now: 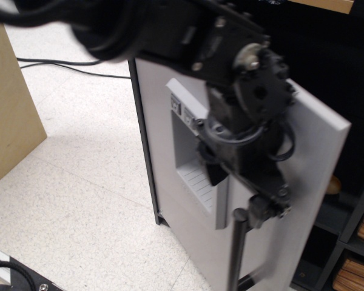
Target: Close fridge
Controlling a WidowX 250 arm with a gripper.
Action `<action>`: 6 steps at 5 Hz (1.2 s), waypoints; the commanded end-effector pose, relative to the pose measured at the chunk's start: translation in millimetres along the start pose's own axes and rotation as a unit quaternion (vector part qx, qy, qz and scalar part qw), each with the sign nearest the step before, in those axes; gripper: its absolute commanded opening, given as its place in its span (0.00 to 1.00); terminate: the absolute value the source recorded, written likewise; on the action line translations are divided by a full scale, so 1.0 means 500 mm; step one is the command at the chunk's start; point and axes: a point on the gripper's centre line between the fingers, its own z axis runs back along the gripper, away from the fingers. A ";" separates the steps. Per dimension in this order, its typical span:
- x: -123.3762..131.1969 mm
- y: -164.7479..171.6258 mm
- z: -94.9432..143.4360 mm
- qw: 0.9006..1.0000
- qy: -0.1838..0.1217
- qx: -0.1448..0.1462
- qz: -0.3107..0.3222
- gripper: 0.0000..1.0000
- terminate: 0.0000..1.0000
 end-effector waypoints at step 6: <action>0.224 0.019 -0.044 0.988 -0.126 0.014 0.086 1.00 0.00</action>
